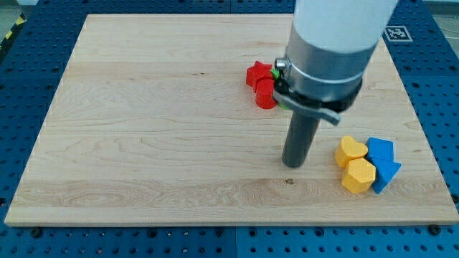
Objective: Separate green blocks and red blocks
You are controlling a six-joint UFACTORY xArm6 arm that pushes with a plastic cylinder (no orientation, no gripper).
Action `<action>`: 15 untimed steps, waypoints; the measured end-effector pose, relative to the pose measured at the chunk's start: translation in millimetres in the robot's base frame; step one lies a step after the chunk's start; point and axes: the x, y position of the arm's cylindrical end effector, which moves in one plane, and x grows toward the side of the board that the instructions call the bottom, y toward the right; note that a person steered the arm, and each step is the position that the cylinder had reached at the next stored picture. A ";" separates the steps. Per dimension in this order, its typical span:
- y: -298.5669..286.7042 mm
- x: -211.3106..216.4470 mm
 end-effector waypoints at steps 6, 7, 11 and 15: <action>11.2 -37.1; 11.2 -59.5; 11.2 -96.3; 7.1 -108.5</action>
